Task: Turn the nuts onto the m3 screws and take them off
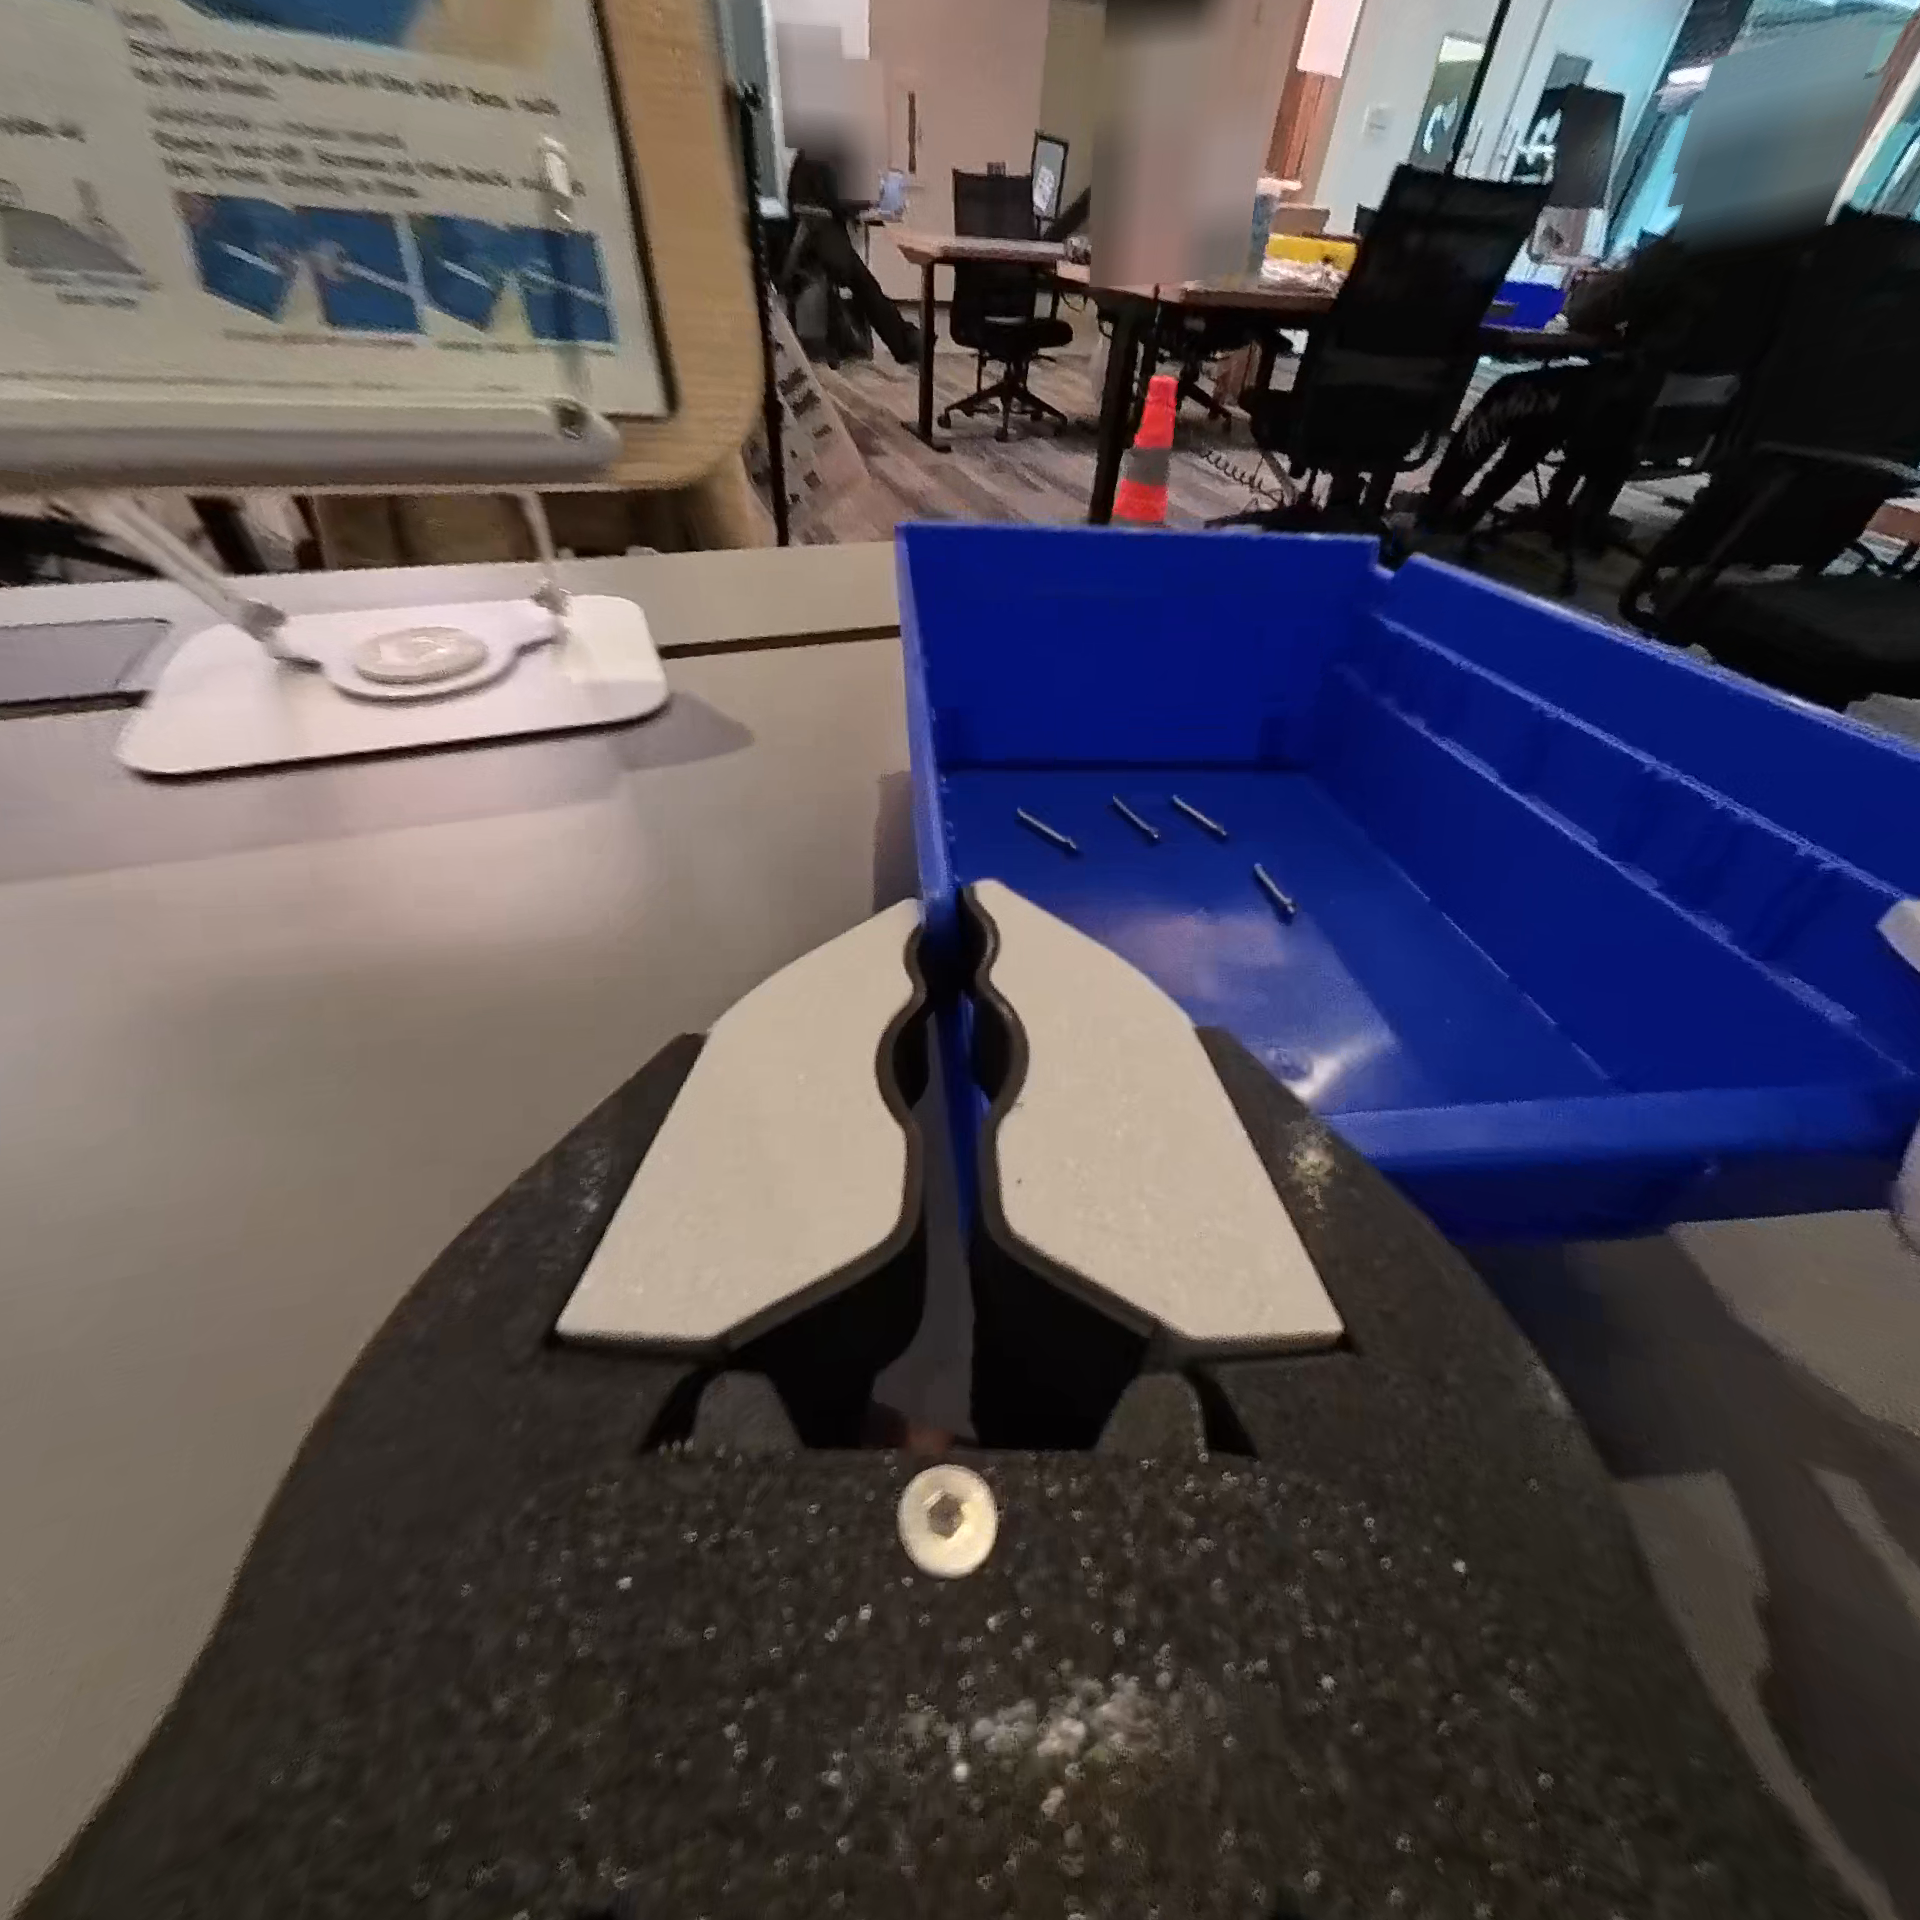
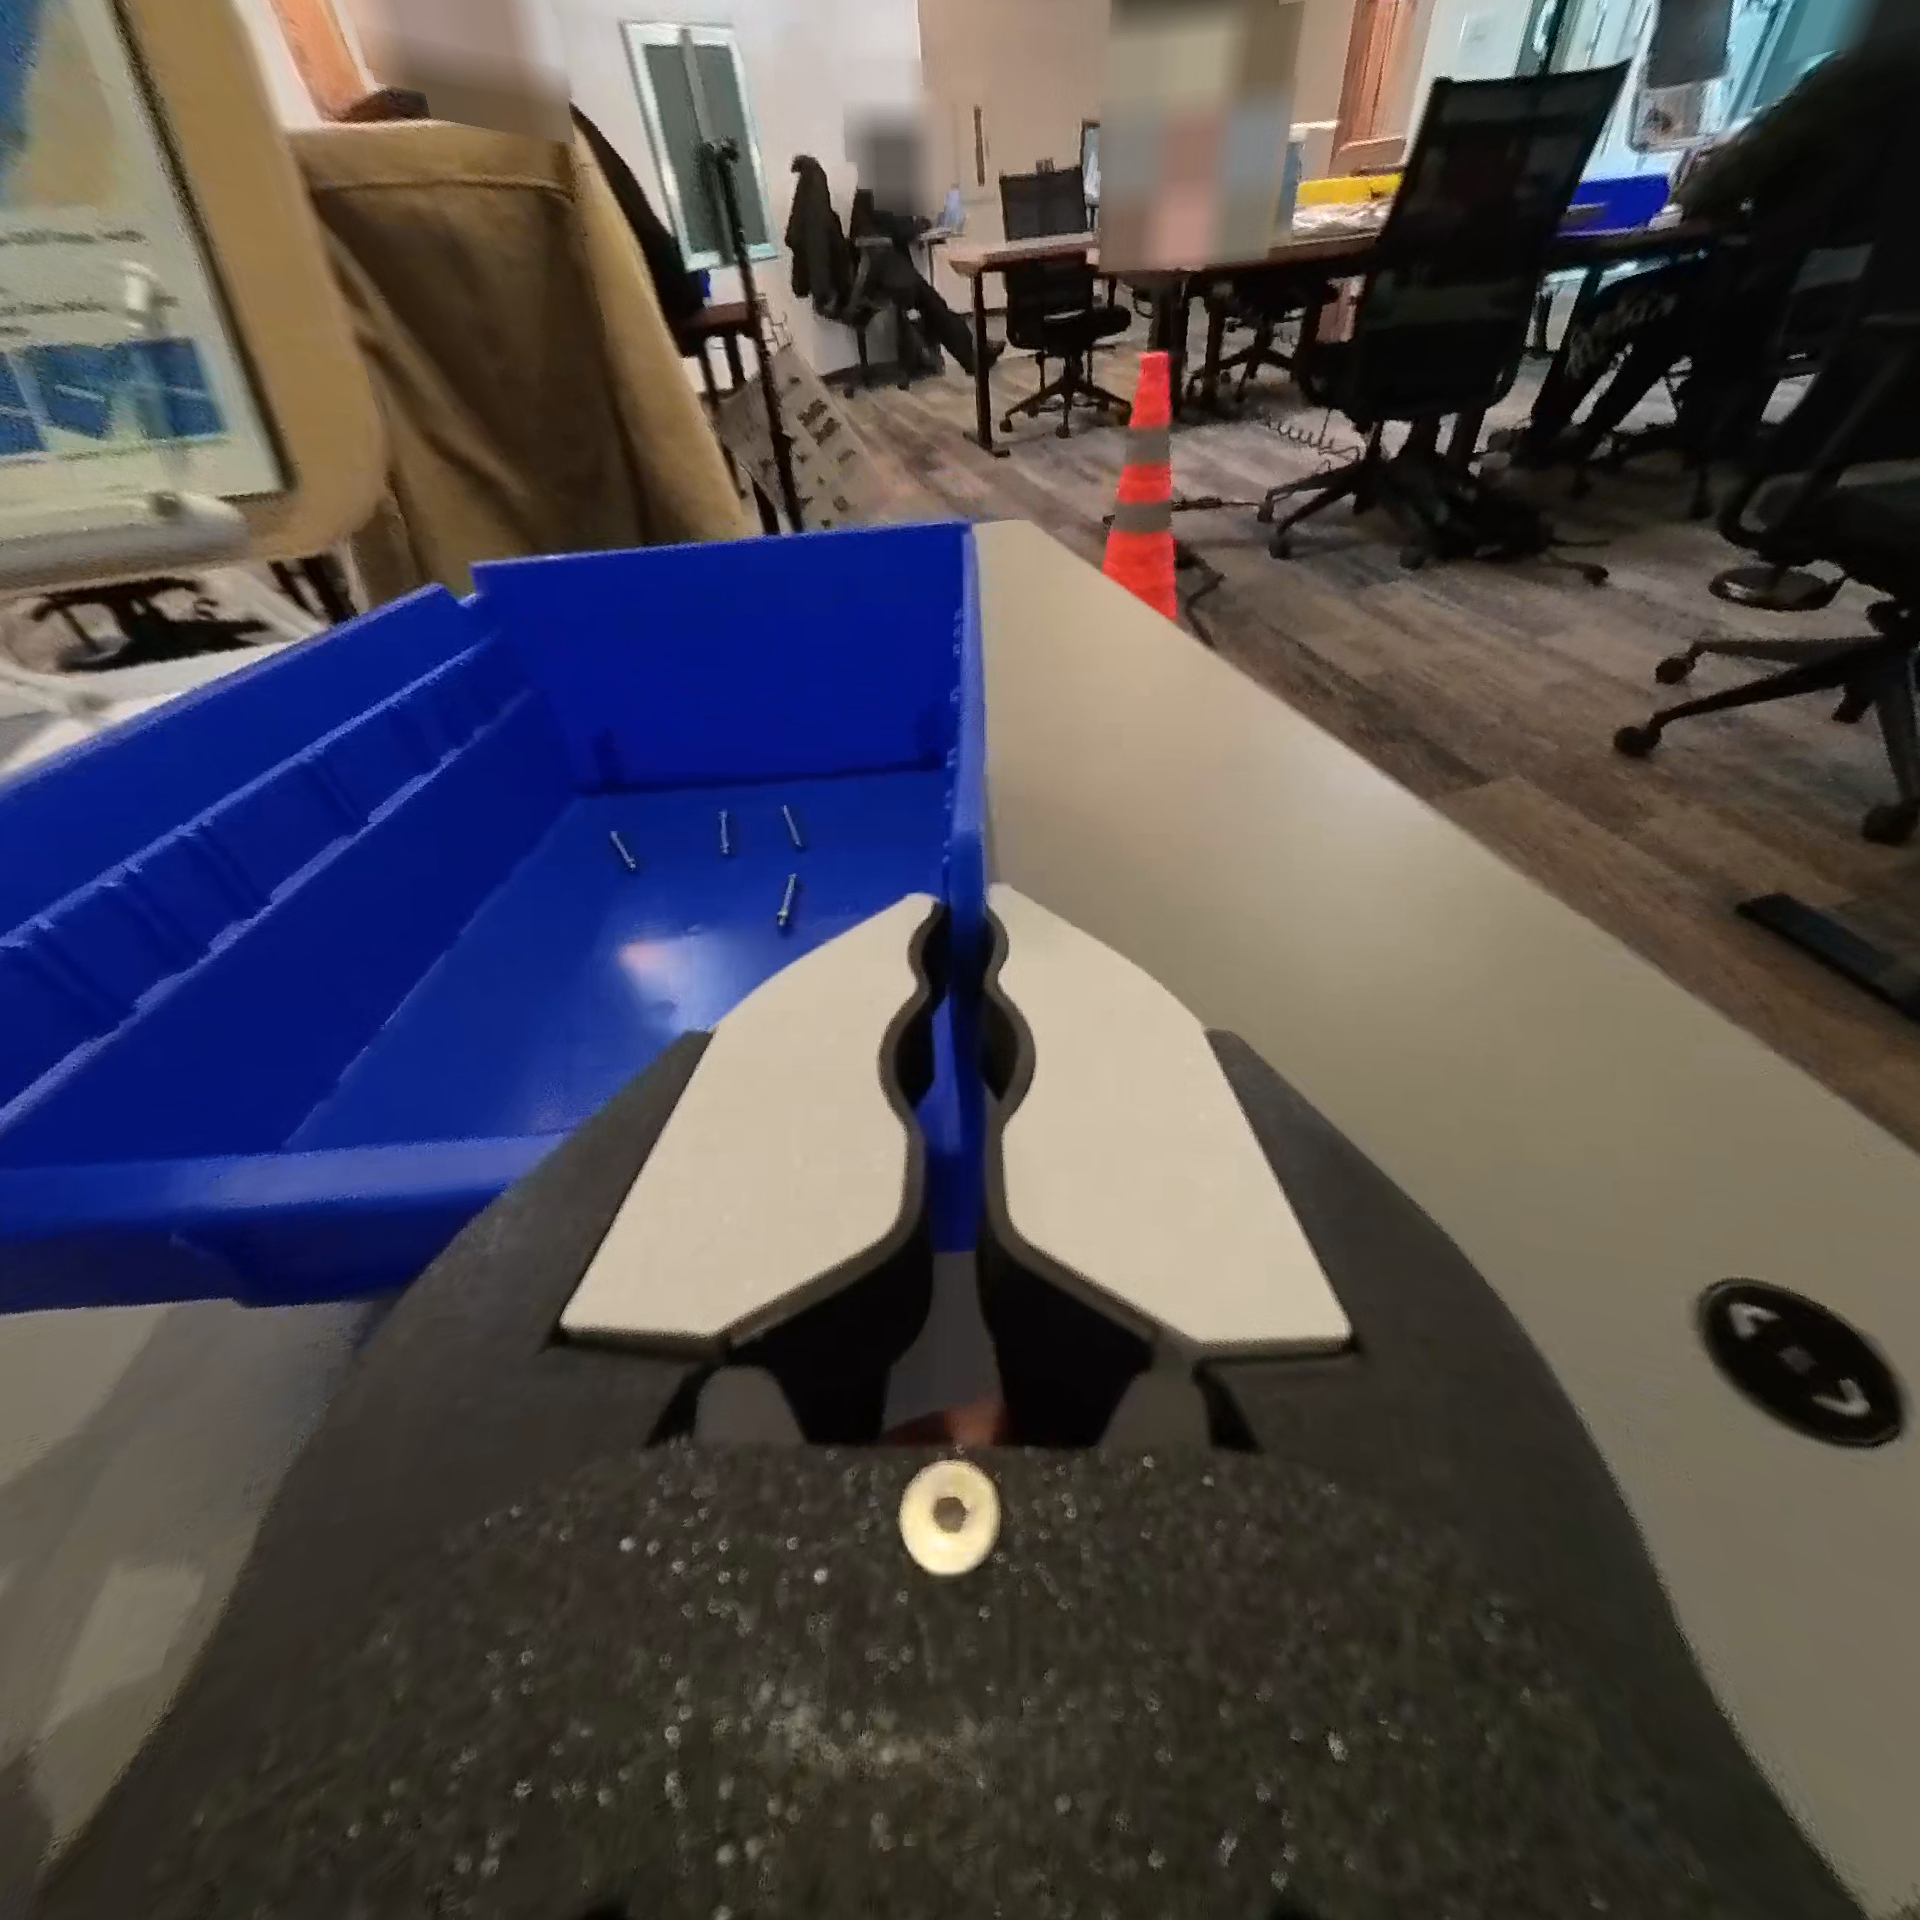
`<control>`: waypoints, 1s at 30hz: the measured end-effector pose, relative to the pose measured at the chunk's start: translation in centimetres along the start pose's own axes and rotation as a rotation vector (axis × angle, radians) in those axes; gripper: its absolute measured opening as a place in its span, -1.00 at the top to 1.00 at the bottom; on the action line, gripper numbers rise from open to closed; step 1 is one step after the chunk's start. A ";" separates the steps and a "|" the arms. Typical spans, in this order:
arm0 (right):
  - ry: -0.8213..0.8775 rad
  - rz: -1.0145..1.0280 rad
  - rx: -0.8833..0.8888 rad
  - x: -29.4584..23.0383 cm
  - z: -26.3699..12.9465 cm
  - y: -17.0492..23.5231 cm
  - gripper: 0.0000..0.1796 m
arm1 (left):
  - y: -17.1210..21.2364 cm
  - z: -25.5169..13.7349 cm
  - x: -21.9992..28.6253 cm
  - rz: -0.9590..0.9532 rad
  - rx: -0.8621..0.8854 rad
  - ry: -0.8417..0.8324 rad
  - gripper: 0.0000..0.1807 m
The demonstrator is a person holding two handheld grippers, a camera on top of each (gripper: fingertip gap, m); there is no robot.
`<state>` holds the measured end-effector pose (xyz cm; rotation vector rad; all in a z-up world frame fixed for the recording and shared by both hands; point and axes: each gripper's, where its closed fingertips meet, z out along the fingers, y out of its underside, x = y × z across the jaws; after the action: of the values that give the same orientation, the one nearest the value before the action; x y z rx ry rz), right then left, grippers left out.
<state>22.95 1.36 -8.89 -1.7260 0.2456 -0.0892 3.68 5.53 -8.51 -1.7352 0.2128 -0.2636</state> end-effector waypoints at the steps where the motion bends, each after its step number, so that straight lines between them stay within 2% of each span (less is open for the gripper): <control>1: -0.021 0.010 0.008 -1.2 -0.4 0.0 0.97 | -0.3 -0.8 -1.0 -0.002 0.016 -0.017 0.98; 10: -0.233 0.012 -0.010 -14.6 -2.7 1.3 0.97 | -1.2 -8.0 -13.3 0.013 0.072 -0.199 0.98; 20: -0.350 -0.033 -0.008 -27.2 -4.1 2.9 0.96 | 0.2 -12.3 -25.3 -0.006 0.066 -0.288 0.97; 25: -0.397 -0.086 -0.062 -31.2 -4.7 4.6 0.95 | 1.0 -13.4 -29.5 -0.051 0.036 -0.332 0.97; 29: -0.450 -0.094 -0.136 -32.2 -4.2 6.3 0.95 | 3.1 -13.2 -30.7 -0.063 -0.048 -0.304 0.97; 30: -0.467 -0.093 -0.137 -32.3 -4.3 6.2 0.95 | 3.0 -13.2 -30.5 -0.067 -0.049 -0.285 0.90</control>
<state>-10.10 3.14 -11.71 -1.8397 -0.1769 0.2665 -29.36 1.39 -11.01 -1.8080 -0.0471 -0.0573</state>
